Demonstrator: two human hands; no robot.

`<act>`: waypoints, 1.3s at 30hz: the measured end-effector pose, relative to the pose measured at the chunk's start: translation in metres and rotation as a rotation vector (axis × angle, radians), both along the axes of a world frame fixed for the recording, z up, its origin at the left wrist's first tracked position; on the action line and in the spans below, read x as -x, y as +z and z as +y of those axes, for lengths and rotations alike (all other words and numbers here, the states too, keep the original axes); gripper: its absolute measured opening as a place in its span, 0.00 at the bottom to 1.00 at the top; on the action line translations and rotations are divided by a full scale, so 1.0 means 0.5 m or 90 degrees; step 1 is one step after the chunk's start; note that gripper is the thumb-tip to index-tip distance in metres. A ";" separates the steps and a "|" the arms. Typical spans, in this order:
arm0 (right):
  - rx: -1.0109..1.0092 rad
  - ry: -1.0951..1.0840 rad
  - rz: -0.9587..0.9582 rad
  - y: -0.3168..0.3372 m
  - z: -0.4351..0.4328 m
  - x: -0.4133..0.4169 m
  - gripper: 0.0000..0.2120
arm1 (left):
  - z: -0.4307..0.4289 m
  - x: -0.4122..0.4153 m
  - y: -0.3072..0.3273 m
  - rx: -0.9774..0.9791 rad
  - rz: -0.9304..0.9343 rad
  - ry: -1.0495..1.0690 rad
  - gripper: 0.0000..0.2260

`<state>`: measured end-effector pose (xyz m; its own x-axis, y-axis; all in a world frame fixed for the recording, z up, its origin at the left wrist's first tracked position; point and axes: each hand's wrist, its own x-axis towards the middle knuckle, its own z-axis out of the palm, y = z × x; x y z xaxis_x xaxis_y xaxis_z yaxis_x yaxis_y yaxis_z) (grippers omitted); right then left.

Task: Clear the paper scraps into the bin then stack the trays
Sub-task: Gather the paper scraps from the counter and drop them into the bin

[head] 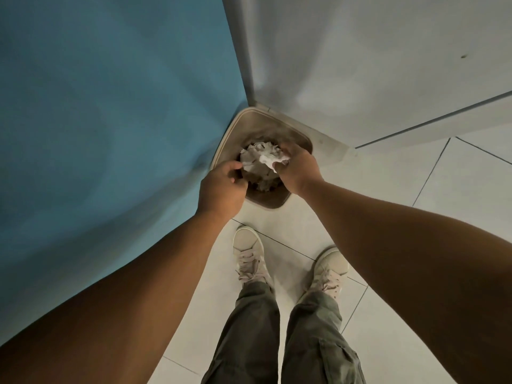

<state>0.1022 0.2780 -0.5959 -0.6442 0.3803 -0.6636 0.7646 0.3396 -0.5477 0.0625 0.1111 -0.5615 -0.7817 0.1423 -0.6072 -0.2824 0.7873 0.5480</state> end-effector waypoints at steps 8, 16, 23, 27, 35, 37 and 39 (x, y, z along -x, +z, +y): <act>-0.008 0.003 0.020 0.098 0.025 -0.040 0.19 | 0.010 -0.005 0.061 0.024 0.012 -0.062 0.16; -0.111 0.107 0.057 0.369 0.054 -0.109 0.20 | 0.064 -0.012 0.306 -0.004 0.130 -0.142 0.15; -0.192 0.182 0.197 0.705 0.087 -0.117 0.22 | 0.102 -0.031 0.612 -0.012 0.253 -0.158 0.20; -0.203 0.167 0.293 0.879 0.103 -0.132 0.22 | 0.107 -0.060 0.775 -0.037 0.309 -0.122 0.20; -0.184 0.227 0.463 1.132 0.072 -0.127 0.21 | 0.060 -0.110 1.070 -0.074 0.436 -0.070 0.19; -0.177 0.251 0.498 1.180 0.047 -0.116 0.21 | 0.031 -0.121 1.122 -0.078 0.466 -0.051 0.19; -0.169 0.277 0.535 1.220 0.015 -0.105 0.21 | -0.002 -0.128 1.167 -0.076 0.498 -0.018 0.18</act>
<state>0.1547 0.2853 0.0139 -0.9866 0.0680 0.1483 -0.0608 0.6902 -0.7210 0.1263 0.1101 0.0218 -0.9705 0.1984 0.1370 0.2387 0.7117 0.6606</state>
